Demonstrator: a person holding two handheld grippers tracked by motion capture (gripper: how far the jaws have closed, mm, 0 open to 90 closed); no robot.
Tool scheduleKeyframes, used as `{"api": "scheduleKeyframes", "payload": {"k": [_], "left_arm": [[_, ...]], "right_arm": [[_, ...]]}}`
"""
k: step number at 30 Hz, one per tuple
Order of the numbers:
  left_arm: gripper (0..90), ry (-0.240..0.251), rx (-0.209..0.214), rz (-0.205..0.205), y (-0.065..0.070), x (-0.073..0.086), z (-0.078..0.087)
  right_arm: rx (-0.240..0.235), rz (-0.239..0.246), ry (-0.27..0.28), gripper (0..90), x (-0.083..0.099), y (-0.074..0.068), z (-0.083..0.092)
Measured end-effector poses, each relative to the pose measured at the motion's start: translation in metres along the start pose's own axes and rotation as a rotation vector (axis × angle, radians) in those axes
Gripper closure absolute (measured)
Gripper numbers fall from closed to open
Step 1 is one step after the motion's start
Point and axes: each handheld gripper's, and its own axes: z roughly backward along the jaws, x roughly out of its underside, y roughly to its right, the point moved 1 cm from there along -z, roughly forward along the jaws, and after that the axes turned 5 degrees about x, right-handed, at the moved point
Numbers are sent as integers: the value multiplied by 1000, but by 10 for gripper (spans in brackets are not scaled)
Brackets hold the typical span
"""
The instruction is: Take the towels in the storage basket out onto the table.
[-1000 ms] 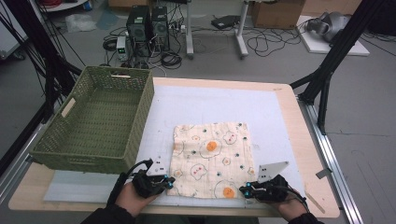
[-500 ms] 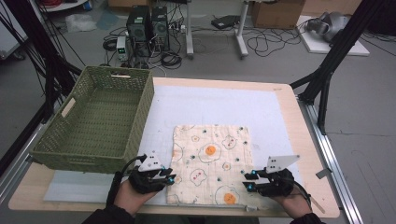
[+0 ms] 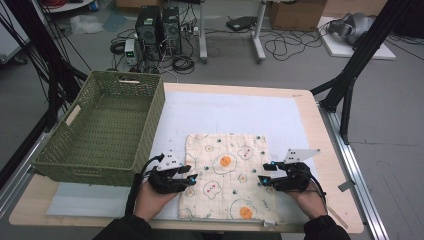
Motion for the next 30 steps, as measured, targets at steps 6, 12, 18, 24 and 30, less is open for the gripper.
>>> {"api": "scheduleKeyframes", "payload": {"k": [6, 12, 18, 24, 30], "left_arm": [[540, 1, -10, -5, -4, -1, 0], [511, -3, -8, 5, -6, 3, -1], [502, -6, -15, 10, -7, 5, 0], [493, 1, -25, 14, -8, 5, 2], [485, -1, -25, 13, -9, 6, 1]], "right_arm": [[29, -14, 24, 413, -4, 8, 0], [31, -12, 30, 397, -9, 9, -5], [32, -9, 26, 393, -12, 8, -10], [35, 8, 18, 390, -14, 5, -13], [39, 13, 4, 388, -13, 4, -13]]}}
